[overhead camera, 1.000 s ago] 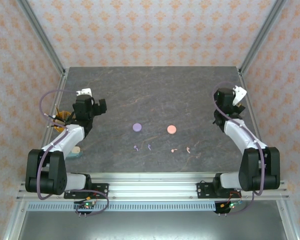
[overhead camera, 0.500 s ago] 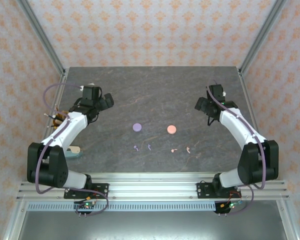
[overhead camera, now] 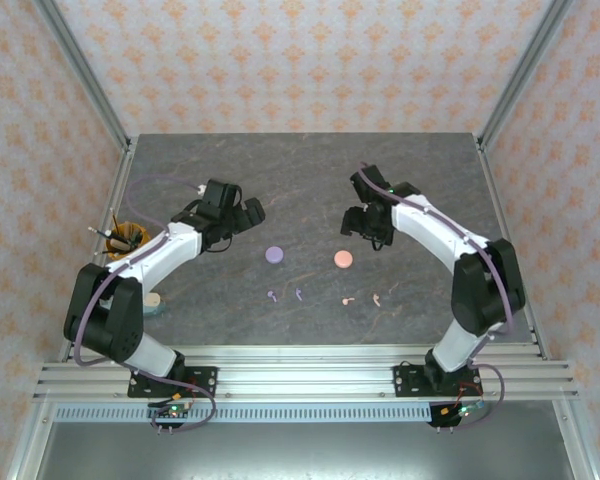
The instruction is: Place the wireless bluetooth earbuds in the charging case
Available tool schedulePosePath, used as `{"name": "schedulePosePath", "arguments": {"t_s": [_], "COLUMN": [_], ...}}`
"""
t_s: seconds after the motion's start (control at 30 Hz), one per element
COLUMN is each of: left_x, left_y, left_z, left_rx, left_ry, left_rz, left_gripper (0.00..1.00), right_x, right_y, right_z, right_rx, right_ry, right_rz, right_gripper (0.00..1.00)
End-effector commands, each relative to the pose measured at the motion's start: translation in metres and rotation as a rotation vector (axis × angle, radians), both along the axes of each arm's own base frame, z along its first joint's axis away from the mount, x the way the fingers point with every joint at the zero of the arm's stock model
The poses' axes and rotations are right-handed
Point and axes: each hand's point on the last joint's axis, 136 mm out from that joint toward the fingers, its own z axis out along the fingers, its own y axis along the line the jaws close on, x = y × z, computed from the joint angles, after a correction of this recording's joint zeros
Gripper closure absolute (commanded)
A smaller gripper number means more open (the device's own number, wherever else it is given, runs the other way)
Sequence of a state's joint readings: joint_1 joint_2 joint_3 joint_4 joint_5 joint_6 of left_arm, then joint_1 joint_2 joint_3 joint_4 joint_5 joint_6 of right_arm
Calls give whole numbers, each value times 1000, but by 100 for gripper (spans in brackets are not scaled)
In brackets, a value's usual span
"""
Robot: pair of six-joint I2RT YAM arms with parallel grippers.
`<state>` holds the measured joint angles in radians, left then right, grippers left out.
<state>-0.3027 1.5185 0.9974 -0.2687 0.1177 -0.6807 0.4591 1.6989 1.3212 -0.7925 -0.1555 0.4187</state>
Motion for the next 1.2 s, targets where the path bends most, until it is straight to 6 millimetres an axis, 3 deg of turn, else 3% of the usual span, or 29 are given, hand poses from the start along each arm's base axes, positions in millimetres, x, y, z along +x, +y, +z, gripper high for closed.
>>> {"name": "schedulePosePath", "arguments": {"t_s": [0.0,0.23,0.53,0.9,1.17], "left_x": [11,15,29,38,37], "left_y": [-20,-38,-49,-65,-68], "left_z": [8,13,22,2,-1], "left_rx": [-106,-166,-188,-186,-180], "left_ry": [-9,0,11,65,70], "left_rz": [-1,-11,-21,-56,-62], "left_gripper": [0,0,0,0,0], "right_x": [-10,-17,-24,-30,-26], "right_y": [-4,13,33,29,32], "right_z": [-7,-27,-40,-61,-73], "right_rx": [-77,-15,-58,-140,-144], "right_ry": [70,145,216,276,290], "right_rz": [26,-43,-64,-66,-47], "right_gripper": [24,24,23,23,23]}}
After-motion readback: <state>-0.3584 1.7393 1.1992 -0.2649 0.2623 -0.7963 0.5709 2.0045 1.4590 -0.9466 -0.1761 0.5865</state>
